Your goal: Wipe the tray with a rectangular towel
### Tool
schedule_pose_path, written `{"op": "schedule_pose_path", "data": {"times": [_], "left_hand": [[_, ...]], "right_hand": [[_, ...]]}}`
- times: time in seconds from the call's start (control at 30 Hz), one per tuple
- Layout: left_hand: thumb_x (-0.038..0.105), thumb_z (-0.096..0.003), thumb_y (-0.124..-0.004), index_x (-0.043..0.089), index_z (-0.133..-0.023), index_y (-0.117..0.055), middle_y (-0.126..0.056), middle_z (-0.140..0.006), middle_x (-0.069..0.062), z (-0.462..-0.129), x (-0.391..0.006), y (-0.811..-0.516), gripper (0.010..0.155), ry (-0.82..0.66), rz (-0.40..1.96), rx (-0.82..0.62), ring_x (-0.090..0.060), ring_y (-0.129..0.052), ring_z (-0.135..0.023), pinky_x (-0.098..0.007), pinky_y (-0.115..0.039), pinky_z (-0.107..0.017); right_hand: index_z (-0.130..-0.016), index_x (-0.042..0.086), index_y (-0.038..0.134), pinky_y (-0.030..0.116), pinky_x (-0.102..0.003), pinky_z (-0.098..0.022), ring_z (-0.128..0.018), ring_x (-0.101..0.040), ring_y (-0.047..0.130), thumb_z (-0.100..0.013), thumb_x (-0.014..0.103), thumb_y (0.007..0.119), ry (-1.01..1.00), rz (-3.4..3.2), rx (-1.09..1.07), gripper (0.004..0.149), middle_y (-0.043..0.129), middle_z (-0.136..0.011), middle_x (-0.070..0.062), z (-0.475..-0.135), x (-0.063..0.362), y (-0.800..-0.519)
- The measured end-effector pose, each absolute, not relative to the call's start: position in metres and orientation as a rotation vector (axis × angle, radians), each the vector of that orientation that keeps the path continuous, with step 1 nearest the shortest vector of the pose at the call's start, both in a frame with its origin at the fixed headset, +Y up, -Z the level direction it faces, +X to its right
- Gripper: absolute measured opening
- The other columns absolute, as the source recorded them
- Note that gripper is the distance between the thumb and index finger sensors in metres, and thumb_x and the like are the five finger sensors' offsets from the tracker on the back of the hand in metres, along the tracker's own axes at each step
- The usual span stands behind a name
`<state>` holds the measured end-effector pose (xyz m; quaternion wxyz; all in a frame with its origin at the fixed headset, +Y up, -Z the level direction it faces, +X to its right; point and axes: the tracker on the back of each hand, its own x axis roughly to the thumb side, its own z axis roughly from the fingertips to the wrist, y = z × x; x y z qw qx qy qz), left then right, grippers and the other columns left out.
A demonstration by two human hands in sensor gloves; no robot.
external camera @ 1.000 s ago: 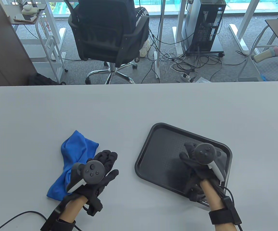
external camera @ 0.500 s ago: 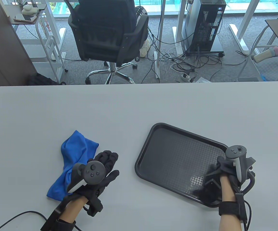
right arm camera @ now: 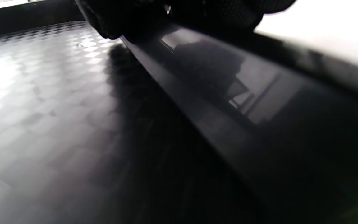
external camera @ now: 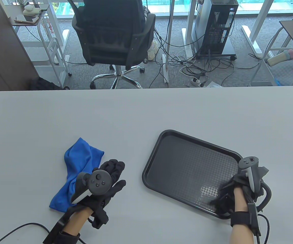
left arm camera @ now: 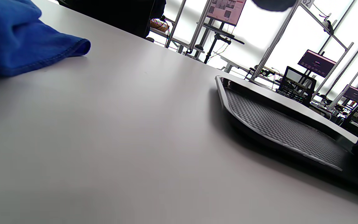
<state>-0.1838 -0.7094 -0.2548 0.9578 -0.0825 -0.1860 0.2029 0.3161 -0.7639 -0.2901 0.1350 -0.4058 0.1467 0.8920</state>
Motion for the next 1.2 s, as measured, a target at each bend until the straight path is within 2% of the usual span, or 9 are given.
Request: {"op": "schedule_pose_path", "data": {"times": [0.07,0.13,0.3,0.73,1.2], "left_hand": [[0.044,-0.0538,-0.064,0.02,-0.113,-0.039,-0.034,-0.119,-0.019,-0.255,-0.183,-0.71,0.068,-0.379,0.411,-0.17,-0.045,-0.039,-0.113,-0.075,-0.033,-0.069],[0.044,-0.0538,-0.064,0.02,-0.113,-0.039,-0.034,-0.119,-0.019,-0.255,-0.182,-0.71,0.068,-0.381,0.41,-0.172,-0.045,-0.039,-0.113,-0.075,-0.033,-0.069],[0.044,-0.0538,-0.064,0.021,-0.113,-0.039,-0.034,-0.119,-0.019,-0.255,-0.181,-0.711,0.068,-0.386,0.401,-0.178,-0.045,-0.039,-0.113,-0.075,-0.033,-0.069],[0.044,-0.0538,-0.064,0.02,-0.113,-0.039,-0.034,-0.119,-0.019,-0.254,-0.177,-0.712,0.068,-0.404,0.393,-0.183,-0.046,-0.039,-0.113,-0.075,-0.033,-0.069],[0.044,-0.0538,-0.064,0.021,-0.113,-0.039,-0.034,-0.119,-0.019,-0.256,-0.179,-0.712,0.068,-0.381,0.393,-0.187,-0.046,-0.038,-0.113,-0.075,-0.033,-0.069]], "right_hand": [[-0.084,0.006,0.067,0.068,-0.057,-0.043,-0.053,-0.032,0.083,-0.047,0.035,0.076,0.431,2.597,-1.122,0.048,0.077,-0.069,-0.018,-0.291,0.315,-0.764],[-0.083,0.005,0.068,0.073,-0.054,-0.036,-0.044,-0.029,0.087,-0.047,0.034,0.077,0.415,2.558,-1.072,0.047,0.08,-0.062,-0.017,-0.293,0.311,-0.764],[-0.081,0.002,0.069,0.076,-0.052,-0.031,-0.036,-0.027,0.091,-0.047,0.035,0.077,0.442,2.629,-0.892,0.048,0.086,-0.054,-0.015,-0.303,0.283,-0.764],[-0.082,0.0,0.067,0.078,-0.049,-0.028,-0.031,-0.024,0.092,-0.048,0.036,0.076,0.499,2.763,-0.469,0.05,0.087,-0.051,-0.013,-0.314,0.209,-0.766],[-0.081,0.0,0.067,0.078,-0.048,-0.026,-0.029,-0.023,0.093,-0.048,0.037,0.076,0.535,2.794,-0.274,0.051,0.087,-0.049,-0.013,-0.308,0.171,-0.768]]}}
